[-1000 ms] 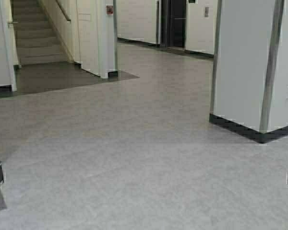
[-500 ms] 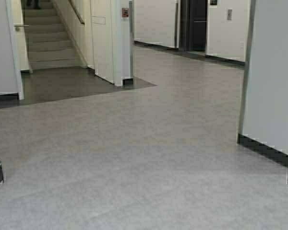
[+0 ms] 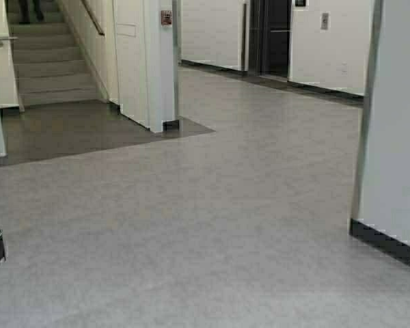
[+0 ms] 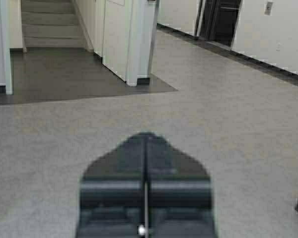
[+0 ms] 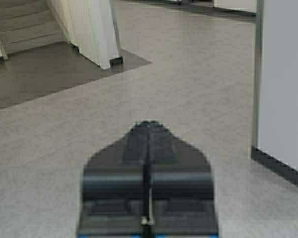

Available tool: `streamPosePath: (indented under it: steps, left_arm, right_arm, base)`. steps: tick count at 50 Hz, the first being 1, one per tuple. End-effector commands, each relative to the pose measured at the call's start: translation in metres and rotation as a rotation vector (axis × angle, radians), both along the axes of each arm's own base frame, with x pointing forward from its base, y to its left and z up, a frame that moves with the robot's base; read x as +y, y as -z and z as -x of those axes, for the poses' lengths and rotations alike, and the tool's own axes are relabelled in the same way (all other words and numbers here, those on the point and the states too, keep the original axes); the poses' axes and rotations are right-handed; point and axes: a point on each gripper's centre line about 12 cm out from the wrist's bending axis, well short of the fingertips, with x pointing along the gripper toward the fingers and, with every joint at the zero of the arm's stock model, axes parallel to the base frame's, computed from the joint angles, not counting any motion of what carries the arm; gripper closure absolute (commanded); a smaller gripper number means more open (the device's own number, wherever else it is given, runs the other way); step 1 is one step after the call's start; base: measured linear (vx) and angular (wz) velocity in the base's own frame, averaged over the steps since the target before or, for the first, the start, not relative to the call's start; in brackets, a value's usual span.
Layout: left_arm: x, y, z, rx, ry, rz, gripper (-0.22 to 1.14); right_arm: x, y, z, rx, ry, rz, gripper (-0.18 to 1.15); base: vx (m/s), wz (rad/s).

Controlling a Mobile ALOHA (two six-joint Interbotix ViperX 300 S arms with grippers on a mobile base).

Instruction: Navigate to elevator, push the call button, then enter the elevator

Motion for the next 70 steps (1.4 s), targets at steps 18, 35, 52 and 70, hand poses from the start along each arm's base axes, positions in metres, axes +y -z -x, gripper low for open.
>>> streamPosePath:
  steps: [18, 35, 52, 70]
  left_arm:
    - [0.001, 0.0, -0.008, 0.018, -0.001, 0.003, 0.9]
    - [0.0, -0.004, -0.002, -0.012, 0.002, 0.019, 0.9]
    - [0.0, -0.007, -0.004, -0.016, 0.002, 0.007, 0.9]
    - [0.0, -0.002, -0.01, 0.016, 0.002, 0.012, 0.9]
  right_arm:
    - [0.0, -0.007, 0.005, -0.043, 0.002, 0.007, 0.92]
    - [0.0, -0.006, 0.003, -0.034, 0.0, 0.007, 0.92]
    - [0.0, -0.016, 0.012, -0.086, 0.0, 0.002, 0.92]
    - [0.0, -0.012, 0.009, -0.066, 0.002, 0.006, 0.92]
  base:
    - [0.87, 0.1]
    - [0.84, -0.07]
    - [0.81, -0.06]
    - [0.79, -0.03]
